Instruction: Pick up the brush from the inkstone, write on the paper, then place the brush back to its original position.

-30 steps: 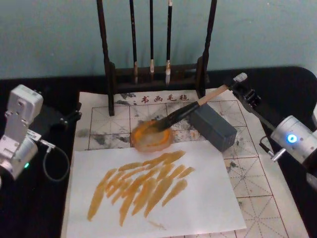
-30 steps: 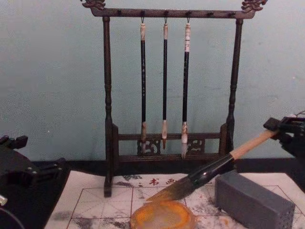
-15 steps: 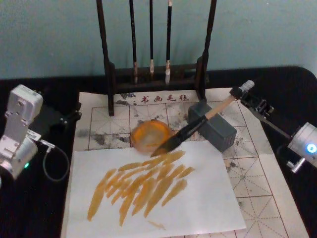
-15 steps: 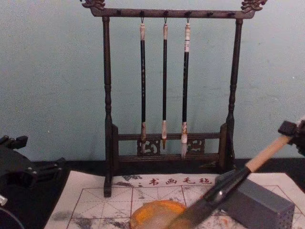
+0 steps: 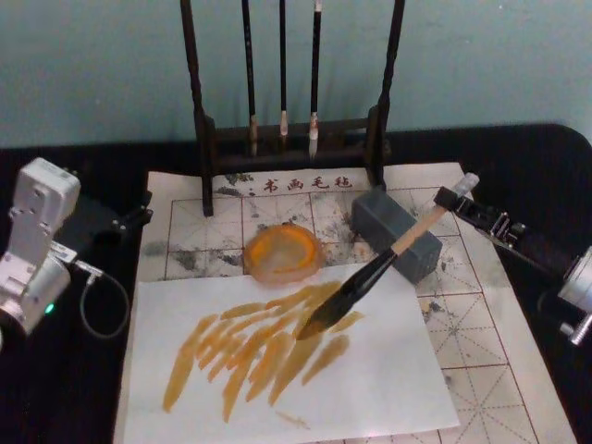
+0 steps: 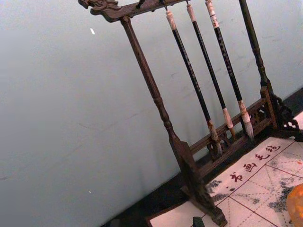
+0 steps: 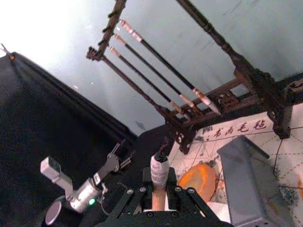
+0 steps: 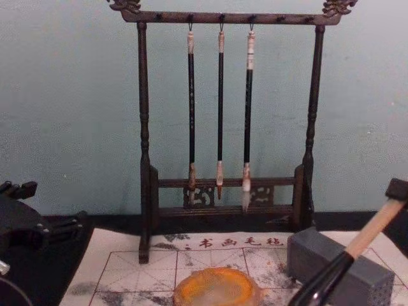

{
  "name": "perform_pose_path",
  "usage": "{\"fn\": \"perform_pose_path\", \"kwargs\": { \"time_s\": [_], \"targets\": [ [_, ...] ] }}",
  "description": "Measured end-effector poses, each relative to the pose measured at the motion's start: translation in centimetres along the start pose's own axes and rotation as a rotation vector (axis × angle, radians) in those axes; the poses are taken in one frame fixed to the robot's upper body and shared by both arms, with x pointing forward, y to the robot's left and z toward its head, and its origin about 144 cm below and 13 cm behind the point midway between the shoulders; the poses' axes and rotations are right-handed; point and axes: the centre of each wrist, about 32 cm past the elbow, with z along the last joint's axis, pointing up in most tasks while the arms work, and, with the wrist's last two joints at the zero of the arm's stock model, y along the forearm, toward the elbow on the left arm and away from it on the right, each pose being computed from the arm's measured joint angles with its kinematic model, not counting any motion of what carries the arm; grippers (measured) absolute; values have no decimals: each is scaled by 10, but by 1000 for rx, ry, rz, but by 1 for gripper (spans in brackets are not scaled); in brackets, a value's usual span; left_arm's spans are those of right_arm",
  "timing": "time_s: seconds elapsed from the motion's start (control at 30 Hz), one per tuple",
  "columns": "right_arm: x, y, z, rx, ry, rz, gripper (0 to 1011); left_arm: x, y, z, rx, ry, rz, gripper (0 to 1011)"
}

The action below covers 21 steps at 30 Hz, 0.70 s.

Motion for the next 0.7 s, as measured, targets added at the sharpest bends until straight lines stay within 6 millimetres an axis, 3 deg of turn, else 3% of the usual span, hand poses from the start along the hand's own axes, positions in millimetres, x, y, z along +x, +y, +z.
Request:
{"fn": "perform_pose_path", "kwargs": {
  "time_s": [0.7],
  "targets": [
    [-2,-4,2,-115,-67,53,194,0,0,0,0,0,0,1001]
  ]
}}
